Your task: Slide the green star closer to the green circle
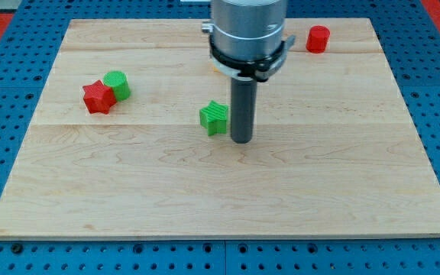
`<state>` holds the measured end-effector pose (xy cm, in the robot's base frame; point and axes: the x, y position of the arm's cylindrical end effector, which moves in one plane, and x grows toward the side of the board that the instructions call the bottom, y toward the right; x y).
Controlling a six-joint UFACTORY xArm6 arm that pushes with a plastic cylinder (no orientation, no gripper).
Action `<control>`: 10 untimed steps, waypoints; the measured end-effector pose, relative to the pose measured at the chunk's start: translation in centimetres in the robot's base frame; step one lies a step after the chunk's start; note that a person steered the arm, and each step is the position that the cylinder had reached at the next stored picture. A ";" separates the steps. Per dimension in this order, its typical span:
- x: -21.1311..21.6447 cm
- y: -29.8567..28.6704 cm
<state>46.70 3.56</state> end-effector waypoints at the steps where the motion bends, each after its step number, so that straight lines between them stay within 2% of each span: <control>1: -1.9 0.3; 2: -2.9 0.3; 4: -1.7 -1.1; 9: -3.8 -12.7; 10: -6.3 -14.1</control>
